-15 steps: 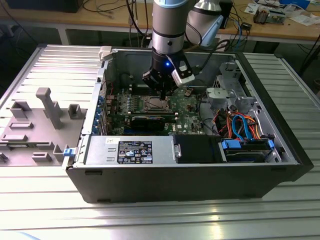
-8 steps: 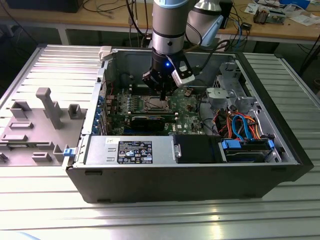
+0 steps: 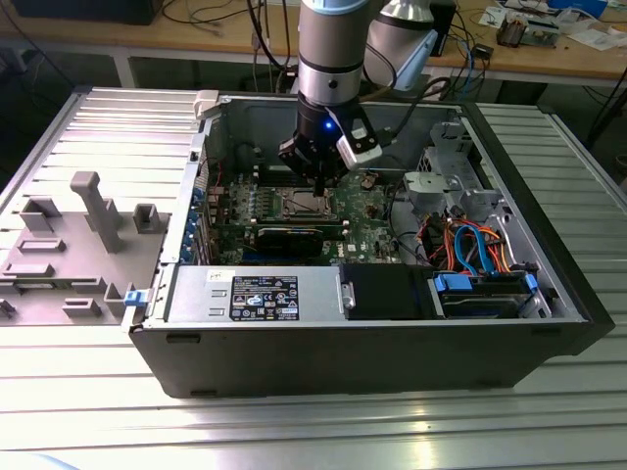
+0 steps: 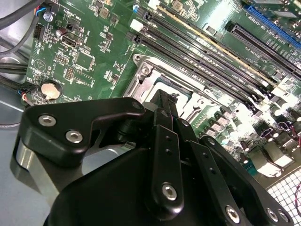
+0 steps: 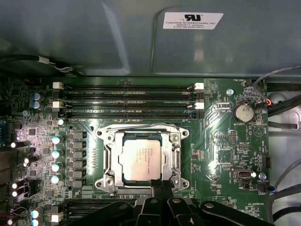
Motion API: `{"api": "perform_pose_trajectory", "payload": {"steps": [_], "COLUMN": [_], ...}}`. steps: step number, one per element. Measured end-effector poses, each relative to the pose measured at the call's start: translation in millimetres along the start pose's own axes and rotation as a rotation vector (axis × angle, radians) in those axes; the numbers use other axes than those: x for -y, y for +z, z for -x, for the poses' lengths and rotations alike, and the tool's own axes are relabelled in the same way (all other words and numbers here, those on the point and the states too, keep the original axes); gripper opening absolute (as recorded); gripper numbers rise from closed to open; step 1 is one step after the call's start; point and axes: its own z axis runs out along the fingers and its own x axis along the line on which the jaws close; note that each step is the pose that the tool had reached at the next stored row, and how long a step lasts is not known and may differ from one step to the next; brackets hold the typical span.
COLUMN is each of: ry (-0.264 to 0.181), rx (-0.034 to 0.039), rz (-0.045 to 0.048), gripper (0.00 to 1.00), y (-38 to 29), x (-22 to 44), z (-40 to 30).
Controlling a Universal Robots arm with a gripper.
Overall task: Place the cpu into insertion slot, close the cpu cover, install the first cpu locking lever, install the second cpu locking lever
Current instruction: 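Install the second cpu locking lever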
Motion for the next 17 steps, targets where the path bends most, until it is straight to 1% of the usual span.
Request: {"api": "perform_pose_trajectory", "payload": {"steps": [6,7,8,11,14,17], "ry": [0.000,0.000,0.000,0.000,0.000,0.000], "rx": [0.0001,0.0001,0.0002,0.0000,0.0000,0.0001], "rz": [0.0001,0.0001,0.0003,0.0007,0.0009,0.0009], "gripper": [0.11,0.11,0.11,0.11,0.11,0.11], "y": [-0.3,-0.4,-1.9,-2.1,-2.3,-2.3], "x": [7.6,8.3,9.0,10.8,15.1,15.2], "z": [0.0,0.0,0.0,0.1,-0.1,0.0]}}
